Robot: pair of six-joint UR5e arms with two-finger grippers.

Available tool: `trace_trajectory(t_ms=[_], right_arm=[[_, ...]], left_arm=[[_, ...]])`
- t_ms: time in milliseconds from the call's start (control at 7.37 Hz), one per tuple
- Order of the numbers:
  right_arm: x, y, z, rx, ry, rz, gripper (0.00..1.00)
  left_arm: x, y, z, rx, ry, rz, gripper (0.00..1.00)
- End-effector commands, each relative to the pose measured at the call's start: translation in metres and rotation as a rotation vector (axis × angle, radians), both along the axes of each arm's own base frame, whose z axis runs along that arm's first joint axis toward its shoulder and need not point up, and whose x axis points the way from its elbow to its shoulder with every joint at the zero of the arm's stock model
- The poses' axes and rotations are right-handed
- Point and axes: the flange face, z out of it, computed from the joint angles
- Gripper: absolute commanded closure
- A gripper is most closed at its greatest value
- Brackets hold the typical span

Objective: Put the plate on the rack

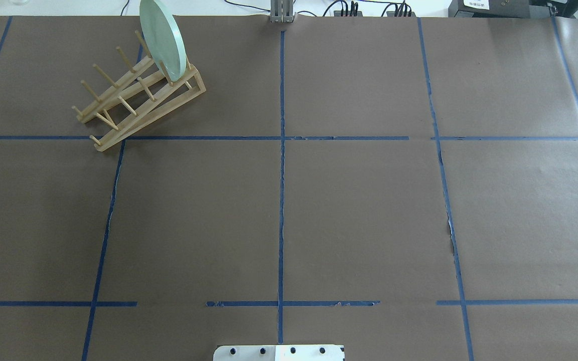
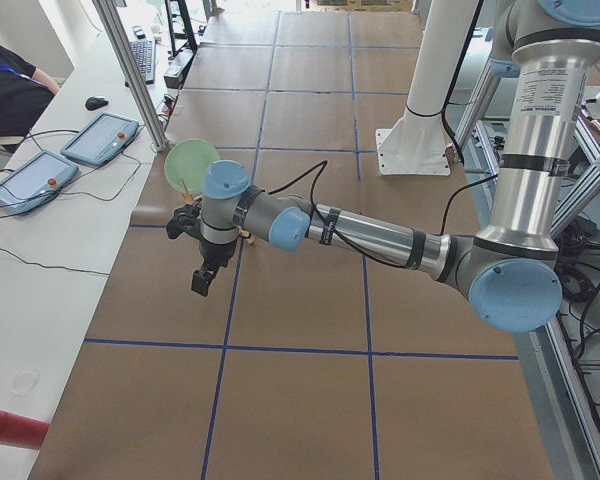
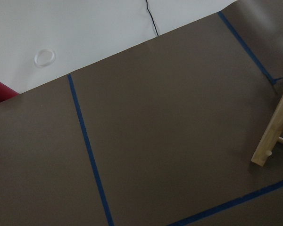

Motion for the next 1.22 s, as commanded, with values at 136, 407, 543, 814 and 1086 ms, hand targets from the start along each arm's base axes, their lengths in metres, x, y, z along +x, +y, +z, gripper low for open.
trace_trajectory(t_ms=[136, 407, 543, 814, 1086], right_arm=[[0.000, 0.000, 0.000, 0.000, 0.000, -0.001, 0.00], [0.000, 0.000, 0.000, 0.000, 0.000, -0.001, 0.00], [0.000, 0.000, 0.000, 0.000, 0.000, -0.001, 0.00], [0.000, 0.000, 0.000, 0.001, 0.000, 0.000, 0.00], [0.000, 0.000, 0.000, 0.000, 0.000, -0.001, 0.00]], left_arm=[[-0.042, 0.035, 0.085, -0.238, 0.095, -0.053, 0.00], [-0.043, 0.084, 0.125, -0.339, 0.168, -0.054, 0.00], [-0.045, 0.092, 0.126, -0.342, 0.177, -0.057, 0.00], [-0.045, 0.093, 0.113, -0.322, 0.175, -0.057, 0.00], [-0.046, 0.089, 0.110, -0.313, 0.165, -0.059, 0.00]])
